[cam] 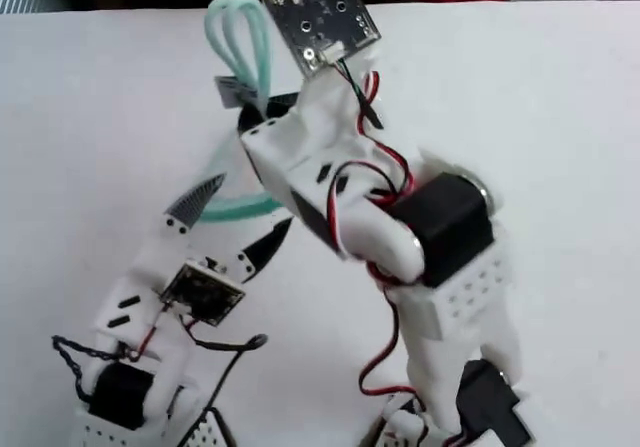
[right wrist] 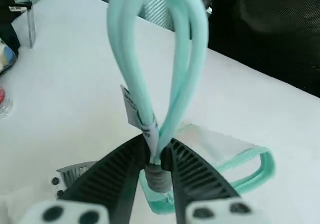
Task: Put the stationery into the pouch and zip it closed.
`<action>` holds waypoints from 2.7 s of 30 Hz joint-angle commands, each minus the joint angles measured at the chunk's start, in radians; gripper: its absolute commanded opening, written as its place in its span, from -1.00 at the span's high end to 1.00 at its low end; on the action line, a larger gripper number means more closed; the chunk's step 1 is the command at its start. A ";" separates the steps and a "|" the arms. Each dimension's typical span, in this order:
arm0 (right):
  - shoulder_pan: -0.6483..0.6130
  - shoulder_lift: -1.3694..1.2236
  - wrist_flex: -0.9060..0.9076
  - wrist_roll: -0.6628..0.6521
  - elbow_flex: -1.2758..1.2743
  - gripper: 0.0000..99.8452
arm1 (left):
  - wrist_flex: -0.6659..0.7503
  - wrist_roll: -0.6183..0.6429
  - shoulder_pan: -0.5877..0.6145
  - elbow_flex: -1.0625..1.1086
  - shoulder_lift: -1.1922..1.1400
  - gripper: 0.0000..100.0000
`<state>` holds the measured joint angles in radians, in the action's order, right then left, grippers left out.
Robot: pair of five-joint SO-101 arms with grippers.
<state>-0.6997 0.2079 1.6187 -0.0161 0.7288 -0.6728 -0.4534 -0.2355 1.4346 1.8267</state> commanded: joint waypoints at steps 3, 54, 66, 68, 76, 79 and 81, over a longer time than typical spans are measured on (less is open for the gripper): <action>-0.048 -0.007 0.008 0.018 0.137 0.96 | 0.196 -0.003 -0.039 0.157 -0.002 0.33; 0.512 -0.593 -0.519 0.038 0.104 0.96 | -0.098 0.035 -0.082 -0.068 -0.002 0.96; 0.384 -0.331 -0.024 -0.264 0.245 0.96 | 0.006 0.032 -0.074 0.015 -0.002 0.96; 0.335 -0.302 0.087 -0.470 0.242 0.93 | 0.025 0.029 -0.073 0.023 -0.002 0.96; 0.211 -0.094 0.107 -0.402 0.054 0.77 | 0.190 0.035 -0.008 0.021 -0.002 0.96; 0.130 0.016 0.107 -0.319 -0.028 0.70 | 0.256 0.035 0.016 0.021 -0.002 0.96; 0.077 0.094 0.107 -0.321 -0.141 0.67 | 0.269 0.037 0.027 0.025 -0.002 0.96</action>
<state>-0.5554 0.1849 1.7200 -0.3583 0.6920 -0.4826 -0.4289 -0.2386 1.4714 1.8144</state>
